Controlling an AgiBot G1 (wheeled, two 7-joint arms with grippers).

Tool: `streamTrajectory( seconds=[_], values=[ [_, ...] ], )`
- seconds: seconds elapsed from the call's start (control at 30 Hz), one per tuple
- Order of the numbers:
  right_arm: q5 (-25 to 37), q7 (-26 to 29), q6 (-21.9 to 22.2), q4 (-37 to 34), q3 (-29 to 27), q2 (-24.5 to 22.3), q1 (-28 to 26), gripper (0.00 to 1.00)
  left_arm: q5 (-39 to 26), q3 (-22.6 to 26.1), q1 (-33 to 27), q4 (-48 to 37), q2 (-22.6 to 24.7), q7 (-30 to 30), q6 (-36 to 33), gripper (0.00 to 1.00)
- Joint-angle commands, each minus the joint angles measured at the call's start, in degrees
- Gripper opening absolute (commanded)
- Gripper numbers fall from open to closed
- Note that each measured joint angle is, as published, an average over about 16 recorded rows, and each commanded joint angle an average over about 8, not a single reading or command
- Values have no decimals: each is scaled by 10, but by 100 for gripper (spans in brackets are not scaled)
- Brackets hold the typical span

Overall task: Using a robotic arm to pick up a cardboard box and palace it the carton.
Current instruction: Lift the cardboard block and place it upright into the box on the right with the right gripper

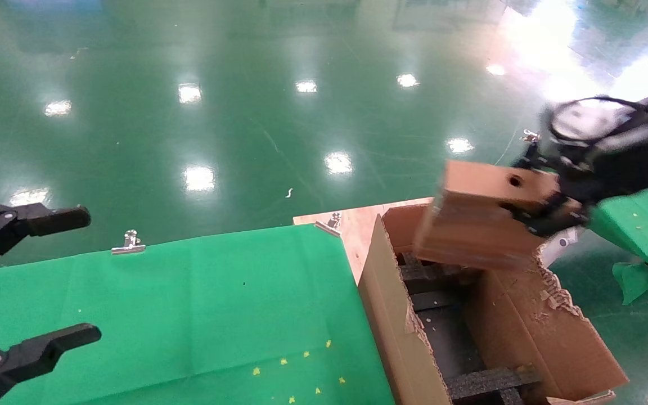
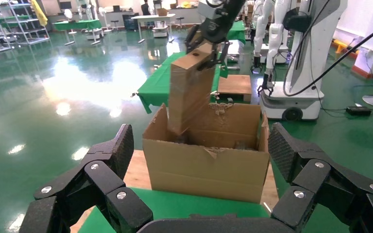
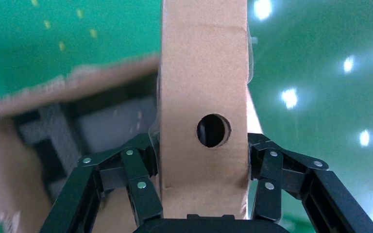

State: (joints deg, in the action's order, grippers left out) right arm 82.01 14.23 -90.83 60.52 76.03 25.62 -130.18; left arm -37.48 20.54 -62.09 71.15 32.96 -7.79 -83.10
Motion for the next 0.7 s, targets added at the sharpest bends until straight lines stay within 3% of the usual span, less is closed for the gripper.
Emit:
streamTrajectory(
  seconds=[0.03, 0.3, 0.7],
  values=[
    [6, 13, 0, 17, 13, -27, -8, 0, 0, 0, 0, 0, 0, 0, 0, 100],
    [17, 58, 6, 91, 58, -79, -3, 0, 0, 0, 0, 0, 0, 0, 0, 100],
    [21, 65, 9, 112, 69, -78, 0, 0, 0, 0, 0, 0, 0, 0, 0, 100]
  ],
)
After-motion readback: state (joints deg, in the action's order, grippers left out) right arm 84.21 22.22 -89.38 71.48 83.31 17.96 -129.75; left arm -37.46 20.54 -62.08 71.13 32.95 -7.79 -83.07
